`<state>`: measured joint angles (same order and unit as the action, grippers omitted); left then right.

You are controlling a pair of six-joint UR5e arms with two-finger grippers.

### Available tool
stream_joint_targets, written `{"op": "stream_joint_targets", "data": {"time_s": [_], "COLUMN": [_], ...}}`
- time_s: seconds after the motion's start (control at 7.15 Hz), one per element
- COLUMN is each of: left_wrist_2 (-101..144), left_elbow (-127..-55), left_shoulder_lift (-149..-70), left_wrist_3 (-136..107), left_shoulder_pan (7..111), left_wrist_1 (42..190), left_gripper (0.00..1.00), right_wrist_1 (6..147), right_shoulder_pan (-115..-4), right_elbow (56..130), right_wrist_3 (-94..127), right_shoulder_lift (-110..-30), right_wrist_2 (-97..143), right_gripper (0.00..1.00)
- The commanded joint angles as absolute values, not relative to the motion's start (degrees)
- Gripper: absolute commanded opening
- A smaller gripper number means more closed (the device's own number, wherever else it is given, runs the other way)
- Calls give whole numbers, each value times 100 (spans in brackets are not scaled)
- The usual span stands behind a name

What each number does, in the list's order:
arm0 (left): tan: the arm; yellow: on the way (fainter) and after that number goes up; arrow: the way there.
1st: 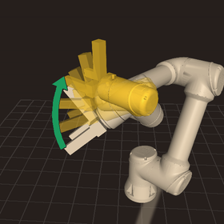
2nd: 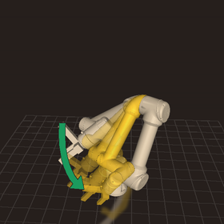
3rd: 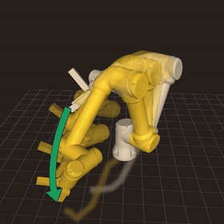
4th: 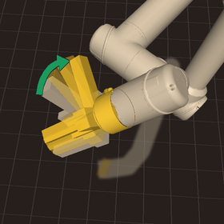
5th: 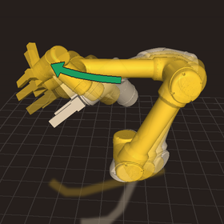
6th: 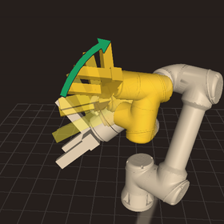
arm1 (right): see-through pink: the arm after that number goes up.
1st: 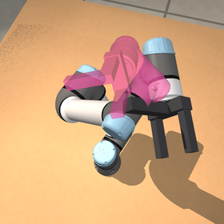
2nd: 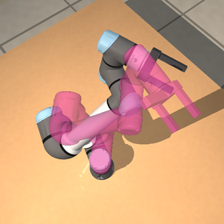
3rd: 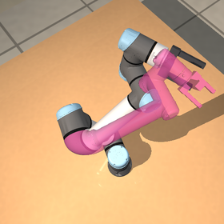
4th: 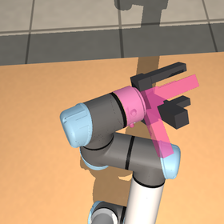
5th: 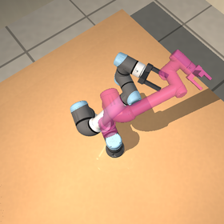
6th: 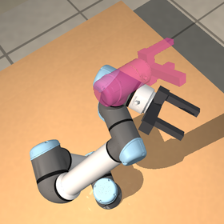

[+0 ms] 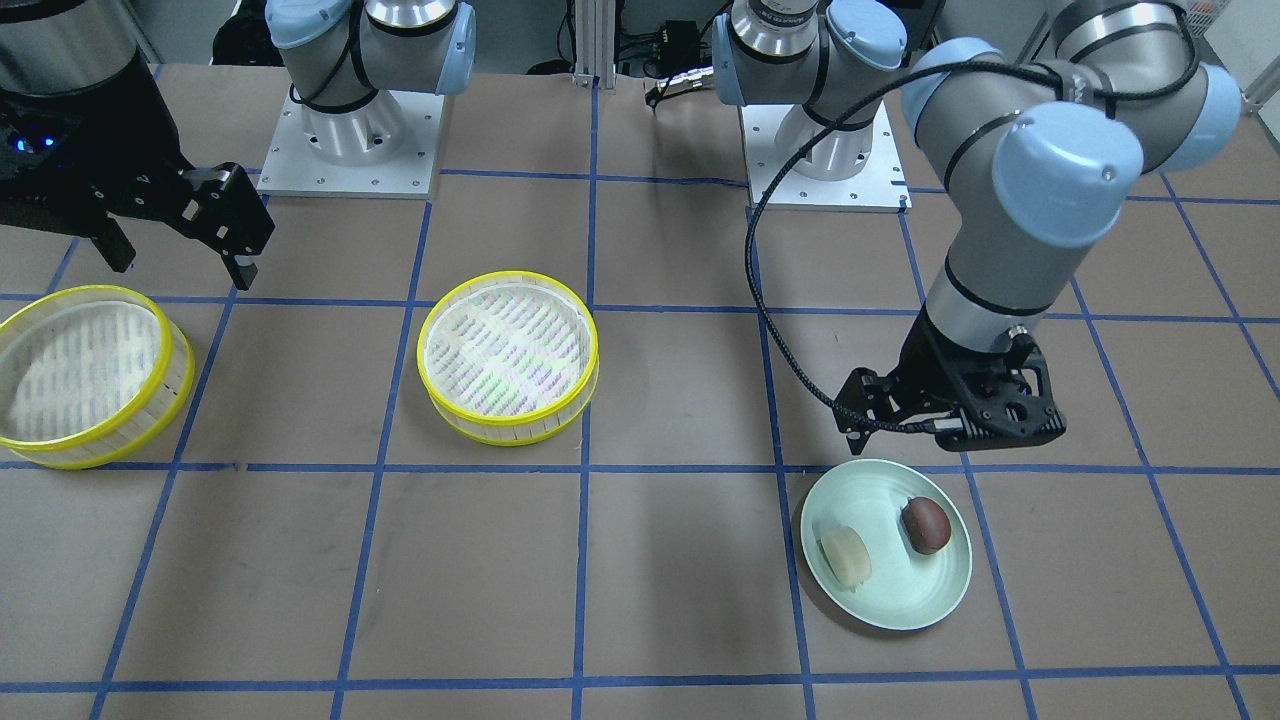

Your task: Stack buns with steamer

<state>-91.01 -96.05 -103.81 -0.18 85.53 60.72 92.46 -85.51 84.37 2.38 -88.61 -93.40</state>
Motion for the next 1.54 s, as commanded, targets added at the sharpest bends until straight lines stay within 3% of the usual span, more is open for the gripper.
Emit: {"op": "stream_joint_targets", "data": {"time_s": [0.0,0.42,0.56,0.98,1.12,1.4], "left_wrist_2": [-8992,-8982,-9009,-9044,-9035,-9009], "left_elbow": [-9642,-9650,-9650,-9598,-9572,-9467], "left_shoulder_lift": [-11089,-11793,-11899,-12058,-12059,-11841], "left_wrist_3": [-27,8,17,9,9,-70], "left_shoulder_pan": [8543,8543,8543,8534,8525,8473], "left_wrist_1": [5512,5291,5308,5317,5309,5343], "left_gripper": [93,87,76,15,0,0], "right_wrist_1": [9263,9334,9421,9892,10471,11492], "right_shoulder_pan": [-8499,-6870,-6290,-4733,-4415,-3765], "right_elbow": [8411,8385,8411,8761,9085,10023], "right_wrist_3": [107,-2398,-3217,-5004,-5593,-6281], "right_shoulder_lift": [-8842,-8833,-8781,-7923,-7641,-7130], "right_wrist_2": [-9378,-9536,-9536,-9484,-9483,-8985], "right_gripper": [100,100,100,91,90,90]}}
